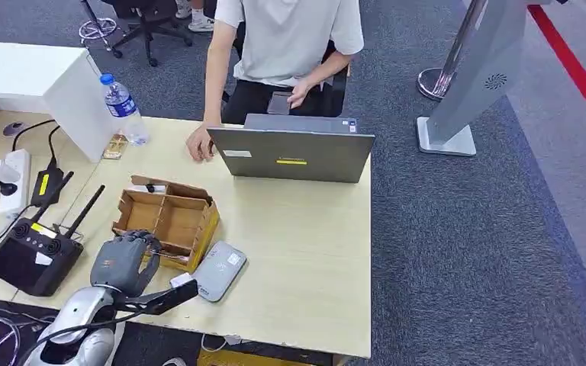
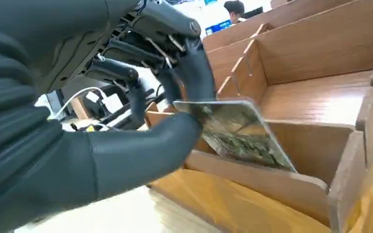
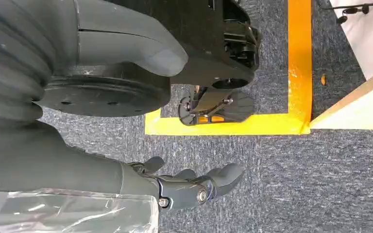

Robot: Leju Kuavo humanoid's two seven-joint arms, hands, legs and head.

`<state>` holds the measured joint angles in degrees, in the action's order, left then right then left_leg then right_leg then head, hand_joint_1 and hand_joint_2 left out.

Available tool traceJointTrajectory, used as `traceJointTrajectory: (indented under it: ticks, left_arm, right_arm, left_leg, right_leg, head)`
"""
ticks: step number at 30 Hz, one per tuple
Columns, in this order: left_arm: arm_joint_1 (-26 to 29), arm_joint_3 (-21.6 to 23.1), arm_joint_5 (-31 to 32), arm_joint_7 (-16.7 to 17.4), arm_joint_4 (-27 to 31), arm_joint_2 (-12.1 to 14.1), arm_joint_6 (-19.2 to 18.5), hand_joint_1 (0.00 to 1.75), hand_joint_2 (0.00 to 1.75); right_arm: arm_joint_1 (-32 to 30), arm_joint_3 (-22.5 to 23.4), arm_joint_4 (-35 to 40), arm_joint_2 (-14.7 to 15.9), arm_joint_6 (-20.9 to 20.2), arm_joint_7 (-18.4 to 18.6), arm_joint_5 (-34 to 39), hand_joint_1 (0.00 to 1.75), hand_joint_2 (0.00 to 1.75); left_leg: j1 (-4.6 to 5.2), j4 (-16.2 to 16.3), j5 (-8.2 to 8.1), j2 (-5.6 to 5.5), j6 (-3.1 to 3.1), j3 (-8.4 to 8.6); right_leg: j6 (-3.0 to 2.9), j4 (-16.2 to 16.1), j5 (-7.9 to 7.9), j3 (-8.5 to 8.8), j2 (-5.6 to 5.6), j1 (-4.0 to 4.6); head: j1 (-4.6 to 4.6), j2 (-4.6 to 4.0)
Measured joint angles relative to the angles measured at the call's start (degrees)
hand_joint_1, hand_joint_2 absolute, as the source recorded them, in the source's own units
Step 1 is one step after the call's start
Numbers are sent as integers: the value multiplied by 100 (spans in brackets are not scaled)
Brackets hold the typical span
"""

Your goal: Pass the card to the sensor for recognition and then transmit it.

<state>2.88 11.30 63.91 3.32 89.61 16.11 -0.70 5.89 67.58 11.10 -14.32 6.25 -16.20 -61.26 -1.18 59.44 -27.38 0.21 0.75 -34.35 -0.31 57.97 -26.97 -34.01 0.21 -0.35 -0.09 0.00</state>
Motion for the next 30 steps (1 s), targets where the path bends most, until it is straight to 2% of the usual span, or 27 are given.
traceJointTrajectory:
  ticks: [7, 16, 27, 28, 30]
  left_arm:
    - [-13, -2, -83, -48, -18, 7, -15, 175, 175]
    - [0, -24, -101, -122, -4, -46, 262, 175, 175]
    - [188, -138, -103, -144, 406, -55, 363, 175, 175]
    - [193, -142, -105, -144, 409, -55, 363, 0, 175]
    - [205, -155, -105, -157, 417, -57, 363, 0, 175]
  right_arm:
    - [0, 0, 0, 0, 0, 0, -24, 0, 175]
    - [0, 0, 0, 2, 0, -2, 0, 0, 175]
    - [-1, 0, 0, 2, 0, -17, 68, 0, 175]
    - [-1, 0, 0, 2, 0, -18, 68, 0, 175]
    - [-1, 0, 0, 2, 0, -18, 68, 0, 175]
  left_leg:
    - [0, 0, 0, -1, 0, 0]
    - [0, 0, 0, -1, 0, 0]
    - [0, 0, 0, -1, 0, 0]
    - [0, 0, 0, -1, 0, 0]
    - [0, 0, 0, -1, 0, 0]
  right_leg:
    - [0, 0, 0, 2, 0, 0]
    - [0, 0, 0, 2, -1, 0]
    - [-2, 0, -2, 1, 0, 0]
    - [-2, 0, -2, 1, 0, 0]
    - [-2, 0, -2, 1, 0, 0]
  head:
    - [0, 0]
    - [0, 0]
    - [0, 0]
    - [0, 0]
    - [0, 0]
